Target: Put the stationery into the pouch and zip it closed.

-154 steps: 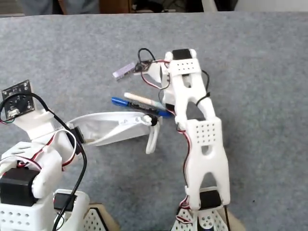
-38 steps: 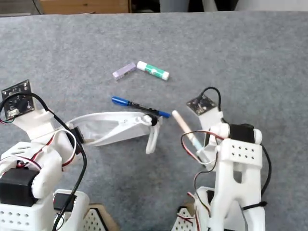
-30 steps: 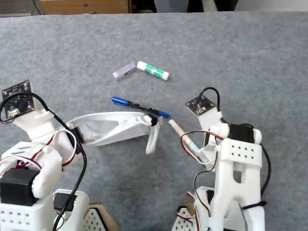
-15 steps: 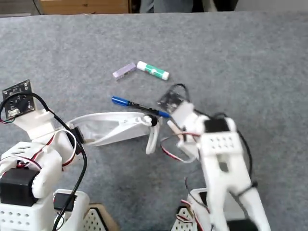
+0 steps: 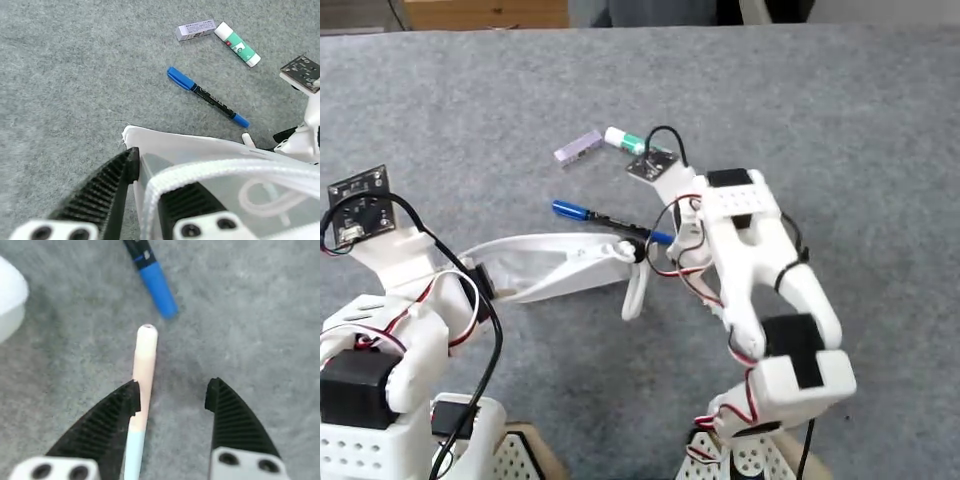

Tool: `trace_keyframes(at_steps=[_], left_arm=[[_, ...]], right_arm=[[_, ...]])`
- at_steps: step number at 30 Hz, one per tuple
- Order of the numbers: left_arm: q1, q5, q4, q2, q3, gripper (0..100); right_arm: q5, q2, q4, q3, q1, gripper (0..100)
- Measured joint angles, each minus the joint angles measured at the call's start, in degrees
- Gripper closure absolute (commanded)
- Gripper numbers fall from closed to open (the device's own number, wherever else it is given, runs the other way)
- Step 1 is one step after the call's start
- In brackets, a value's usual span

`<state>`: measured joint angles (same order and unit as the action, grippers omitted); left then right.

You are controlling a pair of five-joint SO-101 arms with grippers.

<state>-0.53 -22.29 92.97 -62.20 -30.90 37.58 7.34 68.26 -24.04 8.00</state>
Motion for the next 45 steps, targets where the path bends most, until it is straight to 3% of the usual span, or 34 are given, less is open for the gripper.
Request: trace_keyframes(at_steps=[15, 23, 28, 33, 45], left_arm=[[0.0, 0.7, 0.0, 0.0, 0.0, 97], [0.0, 0.79, 0.0, -0.09, 0.0, 97], [0.0, 0.79, 0.0, -0.09, 0.0, 97], [0.0, 0.79, 0.0, -0.09, 0.0, 97], [0.0, 0.79, 0.0, -0.09, 0.0, 97]], right_arm=[[-3.6, 6.68, 2.55, 6.07, 8.09, 77.2], [-4.13, 12.13, 1.67, 8.79, 7.91, 78.0], [-4.13, 13.19, 1.67, 10.29, 5.8, 88.7], [-4.13, 13.45, 2.55, 10.81, 3.87, 82.6], [-2.37, 13.71, 2.99, 10.9, 1.41, 95.9]])
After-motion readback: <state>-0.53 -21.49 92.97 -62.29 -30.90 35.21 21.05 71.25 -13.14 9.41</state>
